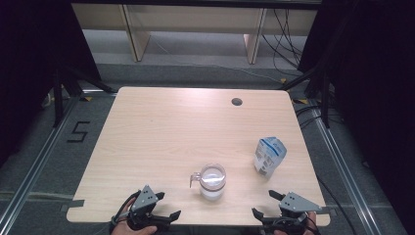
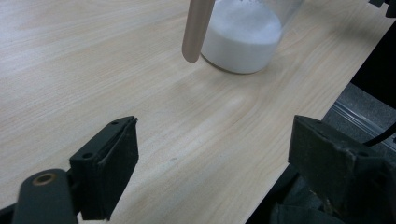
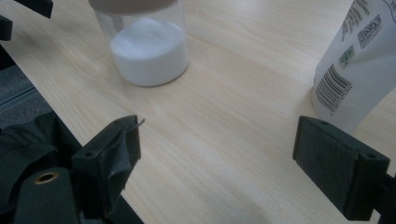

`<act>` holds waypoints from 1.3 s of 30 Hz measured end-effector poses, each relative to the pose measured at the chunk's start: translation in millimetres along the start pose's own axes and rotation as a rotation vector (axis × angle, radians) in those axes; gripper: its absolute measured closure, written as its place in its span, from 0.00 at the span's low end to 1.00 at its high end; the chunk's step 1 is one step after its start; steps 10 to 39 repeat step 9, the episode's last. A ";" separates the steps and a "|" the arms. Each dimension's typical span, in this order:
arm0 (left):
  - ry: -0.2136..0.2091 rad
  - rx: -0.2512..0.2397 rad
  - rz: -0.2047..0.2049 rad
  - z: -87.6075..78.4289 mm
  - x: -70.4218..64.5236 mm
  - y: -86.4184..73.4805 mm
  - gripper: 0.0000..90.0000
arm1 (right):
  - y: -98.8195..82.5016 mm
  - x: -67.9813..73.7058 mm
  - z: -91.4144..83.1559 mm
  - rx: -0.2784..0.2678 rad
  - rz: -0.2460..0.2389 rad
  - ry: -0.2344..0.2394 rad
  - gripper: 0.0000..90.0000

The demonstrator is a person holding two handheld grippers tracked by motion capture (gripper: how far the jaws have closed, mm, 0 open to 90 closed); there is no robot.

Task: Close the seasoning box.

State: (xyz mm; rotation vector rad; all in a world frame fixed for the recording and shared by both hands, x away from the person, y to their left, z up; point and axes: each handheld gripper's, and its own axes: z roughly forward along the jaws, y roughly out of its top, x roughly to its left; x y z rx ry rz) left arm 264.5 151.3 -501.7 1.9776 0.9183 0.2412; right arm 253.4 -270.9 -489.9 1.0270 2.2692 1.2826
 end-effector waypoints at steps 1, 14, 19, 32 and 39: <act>-0.002 -0.012 -0.033 0.5 -1.4 -0.5 0.17 | -0.5 3.7 -2.2 0.022 0.049 -0.009 0.18; -0.002 -0.027 -0.024 1.4 0.8 -0.6 0.17 | -1.0 -0.9 -0.9 -0.001 -0.001 -0.017 0.18; -0.002 -0.027 -0.024 1.4 0.8 -0.6 0.17 | -1.0 -0.9 -0.9 -0.001 -0.001 -0.017 0.18; -0.002 -0.027 -0.024 1.4 0.8 -0.6 0.17 | -1.0 -0.9 -0.9 -0.001 -0.001 -0.017 0.18; -0.002 -0.027 -0.024 1.4 0.8 -0.6 0.17 | -1.0 -0.9 -0.9 -0.001 -0.001 -0.017 0.18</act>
